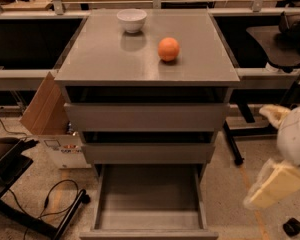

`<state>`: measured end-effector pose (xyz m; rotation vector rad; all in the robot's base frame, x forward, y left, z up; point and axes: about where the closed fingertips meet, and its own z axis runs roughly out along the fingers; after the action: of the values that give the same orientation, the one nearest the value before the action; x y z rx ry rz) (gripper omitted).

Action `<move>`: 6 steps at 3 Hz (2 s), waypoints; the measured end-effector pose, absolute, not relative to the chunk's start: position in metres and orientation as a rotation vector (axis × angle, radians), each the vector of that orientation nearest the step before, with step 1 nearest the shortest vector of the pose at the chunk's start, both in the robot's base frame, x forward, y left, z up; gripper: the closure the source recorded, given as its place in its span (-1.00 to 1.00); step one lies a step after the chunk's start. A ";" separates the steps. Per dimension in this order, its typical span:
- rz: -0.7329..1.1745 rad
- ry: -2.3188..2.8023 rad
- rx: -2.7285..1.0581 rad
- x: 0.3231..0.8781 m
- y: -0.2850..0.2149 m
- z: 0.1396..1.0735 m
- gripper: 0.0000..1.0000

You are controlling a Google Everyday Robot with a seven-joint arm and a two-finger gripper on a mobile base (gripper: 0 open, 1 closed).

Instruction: Close bottom drawer

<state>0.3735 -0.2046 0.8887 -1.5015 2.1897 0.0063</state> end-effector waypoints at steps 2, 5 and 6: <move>0.144 2.296 -1.426 0.346 -0.198 0.711 -1.00; 0.365 2.234 -1.480 0.327 -0.145 0.602 -1.00; 0.466 2.202 -1.480 0.319 -0.126 0.526 -0.64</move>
Offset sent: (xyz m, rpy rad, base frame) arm -0.0354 0.0135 -0.2848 0.0725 0.2235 -0.0731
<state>0.3186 -0.1263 0.5263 -1.4800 2.2021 0.4662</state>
